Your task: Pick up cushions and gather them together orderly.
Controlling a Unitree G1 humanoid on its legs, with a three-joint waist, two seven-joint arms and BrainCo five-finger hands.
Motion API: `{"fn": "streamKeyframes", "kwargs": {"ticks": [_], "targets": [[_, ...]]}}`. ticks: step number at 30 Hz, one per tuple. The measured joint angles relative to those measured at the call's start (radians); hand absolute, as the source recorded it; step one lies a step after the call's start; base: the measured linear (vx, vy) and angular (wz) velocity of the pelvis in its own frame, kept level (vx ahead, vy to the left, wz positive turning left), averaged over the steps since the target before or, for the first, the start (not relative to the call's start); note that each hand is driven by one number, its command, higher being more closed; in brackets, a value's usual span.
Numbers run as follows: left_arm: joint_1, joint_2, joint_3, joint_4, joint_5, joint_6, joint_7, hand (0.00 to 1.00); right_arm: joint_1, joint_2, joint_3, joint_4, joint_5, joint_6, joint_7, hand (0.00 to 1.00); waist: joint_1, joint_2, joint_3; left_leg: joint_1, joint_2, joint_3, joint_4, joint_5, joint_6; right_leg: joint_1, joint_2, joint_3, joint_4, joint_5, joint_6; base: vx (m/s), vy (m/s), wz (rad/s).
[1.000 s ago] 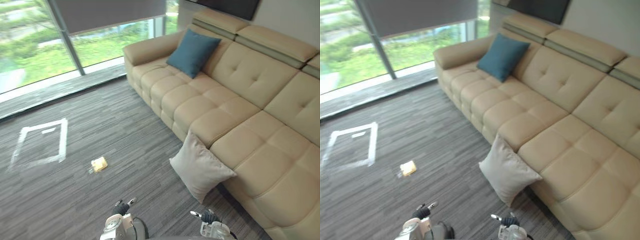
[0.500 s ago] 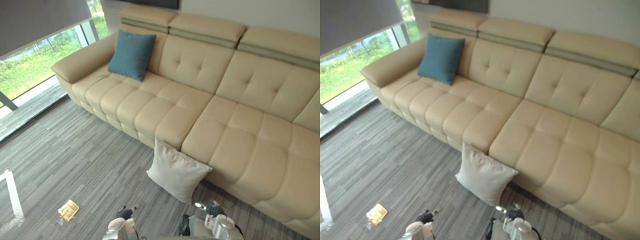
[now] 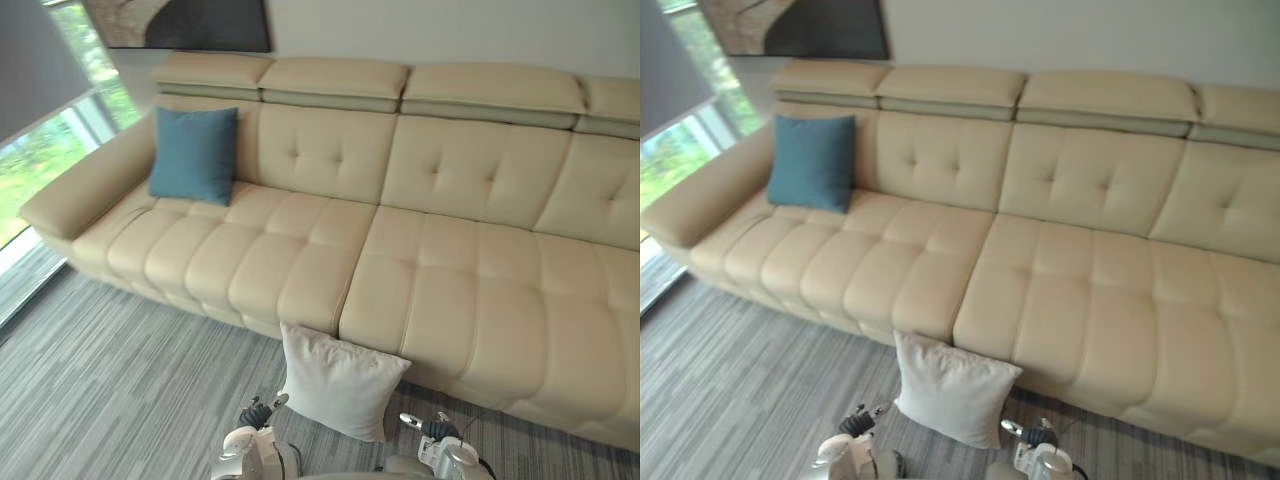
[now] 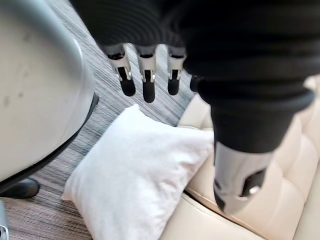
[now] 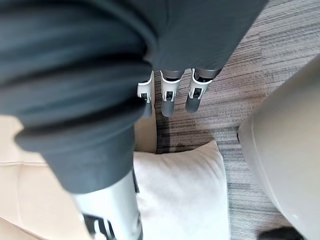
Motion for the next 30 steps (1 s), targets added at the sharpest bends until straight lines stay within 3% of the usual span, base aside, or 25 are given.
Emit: {"fn": "streamKeyframes", "kwargs": {"ticks": [3,4,12,16,19,21,25,30], "targets": [[-0.018,0.014,-0.001,0.034,0.002,0.002,-0.001,0.0,-0.004,0.006,0.003,0.017,0.0,0.0,0.001,0.0,0.005,-0.015,-0.007,0.021,-0.02,0.05,-0.012,-0.015,0.026,0.011,-0.027,0.026,-0.042,0.034,0.025,0.19,0.23,-0.39],[-0.018,0.015,-0.001,0.038,0.002,0.002,-0.001,0.0,-0.004,0.005,0.004,0.018,-0.001,0.0,0.001,0.0,0.01,-0.01,-0.004,0.05,-0.026,0.073,-0.032,-0.019,0.032,0.016,-0.031,0.042,-0.041,0.043,0.025,0.12,0.149,-0.45],[-0.03,0.021,-0.015,0.056,-0.001,0.001,0.013,0.0,-0.011,-0.01,-0.001,0.031,0.001,-0.003,-0.021,0.0,0.017,0.002,0.004,0.079,-0.028,0.103,-0.078,-0.017,0.031,0.007,-0.038,0.035,-0.056,0.048,0.034,0.02,0.01,-0.17],[-0.103,0.023,-0.022,0.021,-0.053,-0.001,0.067,0.0,-0.066,-0.052,-0.03,0.032,0.038,-0.012,-0.066,0.0,0.016,0.024,0.064,-0.161,-0.009,0.064,0.092,-0.017,0.032,-0.223,-0.022,0.001,0.124,0.047,0.034,-0.16,-0.043,0.2],[-0.168,0.054,-0.019,-0.018,-0.09,-0.001,0.094,0.0,-0.126,-0.077,-0.056,0.011,0.074,-0.016,-0.092,0.0,0.015,0.017,0.125,-0.317,0.002,0.048,0.183,-0.019,0.033,-0.377,-0.01,-0.006,0.225,0.038,0.025,-0.32,-0.032,0.11],[-0.225,0.086,-0.007,-0.079,-0.095,-0.003,0.114,0.0,-0.175,-0.091,-0.076,-0.03,0.094,-0.028,-0.111,0.0,0.015,0.004,0.148,-0.461,0.012,0.044,0.288,-0.038,0.031,-0.504,-0.009,-0.005,0.294,-0.007,0.026,-0.33,-0.038,-0.04],[-0.335,0.151,0.001,-0.176,-0.13,-0.022,0.137,0.0,-0.284,-0.117,-0.098,-0.122,0.155,-0.046,-0.136,0.0,0.011,0.009,0.194,-0.679,0.038,0.023,0.441,-0.061,0.031,-0.724,0.008,0.01,0.447,-0.024,0.026,-0.35,-0.014,-0.04],[-0.468,0.254,0.002,-0.217,-0.13,-0.021,0.159,0.0,-0.439,-0.157,-0.114,-0.191,0.16,-0.058,-0.156,0.0,0.012,0.012,0.247,-0.886,0.063,0.024,0.512,-0.06,0.032,-0.934,0.03,0.027,0.496,0.023,0.037,-0.28,-0.004,-0.16]]}}
